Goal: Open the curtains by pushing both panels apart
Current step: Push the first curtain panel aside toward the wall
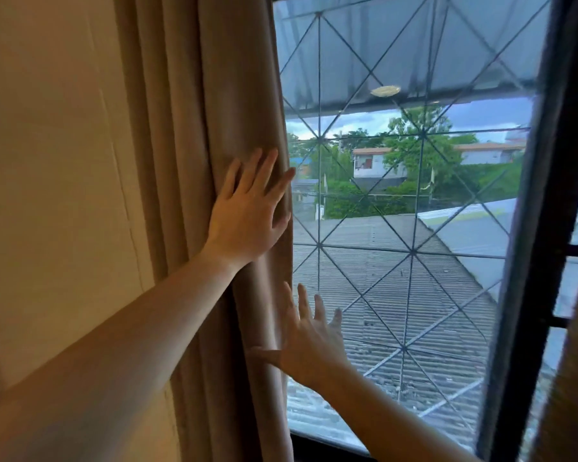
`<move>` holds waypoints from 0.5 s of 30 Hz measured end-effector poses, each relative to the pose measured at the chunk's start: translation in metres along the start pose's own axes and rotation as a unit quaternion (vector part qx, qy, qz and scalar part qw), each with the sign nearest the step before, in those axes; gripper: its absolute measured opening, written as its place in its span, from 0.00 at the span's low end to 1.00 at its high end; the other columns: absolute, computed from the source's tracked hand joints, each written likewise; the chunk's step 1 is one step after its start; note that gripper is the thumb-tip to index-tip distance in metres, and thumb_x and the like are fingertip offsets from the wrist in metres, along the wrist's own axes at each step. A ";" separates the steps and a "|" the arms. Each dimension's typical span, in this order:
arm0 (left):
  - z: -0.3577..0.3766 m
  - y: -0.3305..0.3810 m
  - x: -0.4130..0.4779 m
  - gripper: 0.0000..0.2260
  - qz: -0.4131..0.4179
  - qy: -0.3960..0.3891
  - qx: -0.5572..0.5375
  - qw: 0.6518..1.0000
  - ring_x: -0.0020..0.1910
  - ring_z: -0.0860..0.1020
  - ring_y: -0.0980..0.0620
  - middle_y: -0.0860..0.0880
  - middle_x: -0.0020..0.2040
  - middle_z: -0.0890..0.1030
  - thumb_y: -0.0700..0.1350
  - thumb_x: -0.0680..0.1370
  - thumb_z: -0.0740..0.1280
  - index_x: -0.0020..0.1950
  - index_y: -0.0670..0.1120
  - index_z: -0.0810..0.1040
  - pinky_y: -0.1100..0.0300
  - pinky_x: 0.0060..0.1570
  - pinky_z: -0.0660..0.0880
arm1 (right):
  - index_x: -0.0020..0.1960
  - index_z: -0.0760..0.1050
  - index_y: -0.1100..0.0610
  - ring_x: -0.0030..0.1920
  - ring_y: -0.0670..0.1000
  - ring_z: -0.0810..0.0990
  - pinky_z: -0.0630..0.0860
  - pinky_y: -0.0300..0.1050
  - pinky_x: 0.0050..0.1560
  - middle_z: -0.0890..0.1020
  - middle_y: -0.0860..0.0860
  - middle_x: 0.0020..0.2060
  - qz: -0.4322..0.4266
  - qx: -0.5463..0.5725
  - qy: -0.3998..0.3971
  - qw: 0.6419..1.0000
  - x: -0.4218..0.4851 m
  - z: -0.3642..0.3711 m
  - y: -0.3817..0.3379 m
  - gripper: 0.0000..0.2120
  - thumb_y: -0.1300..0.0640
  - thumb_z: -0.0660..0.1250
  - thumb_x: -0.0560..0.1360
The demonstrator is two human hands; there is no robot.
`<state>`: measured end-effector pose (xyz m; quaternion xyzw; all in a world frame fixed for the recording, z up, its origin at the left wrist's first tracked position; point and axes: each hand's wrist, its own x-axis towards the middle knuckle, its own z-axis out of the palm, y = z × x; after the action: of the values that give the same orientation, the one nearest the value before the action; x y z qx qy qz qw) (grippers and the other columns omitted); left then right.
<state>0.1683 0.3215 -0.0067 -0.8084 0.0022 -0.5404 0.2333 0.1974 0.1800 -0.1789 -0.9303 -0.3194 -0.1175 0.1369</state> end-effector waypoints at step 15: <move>-0.023 0.146 0.063 0.32 0.030 0.007 -0.122 0.992 0.90 0.51 0.42 0.44 0.91 0.51 0.66 0.88 0.53 0.90 0.56 0.53 0.40 0.88 0.50 | 0.81 0.25 0.45 0.84 0.64 0.37 0.37 0.75 0.79 0.34 0.54 0.84 0.066 -0.049 0.036 0.996 -0.085 -0.064 0.135 0.60 0.15 0.54 0.68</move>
<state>0.2108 0.1671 -0.0001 -0.8265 0.0939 -0.5346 0.1494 0.2080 0.0085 -0.1697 -0.9501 -0.2464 -0.1570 0.1095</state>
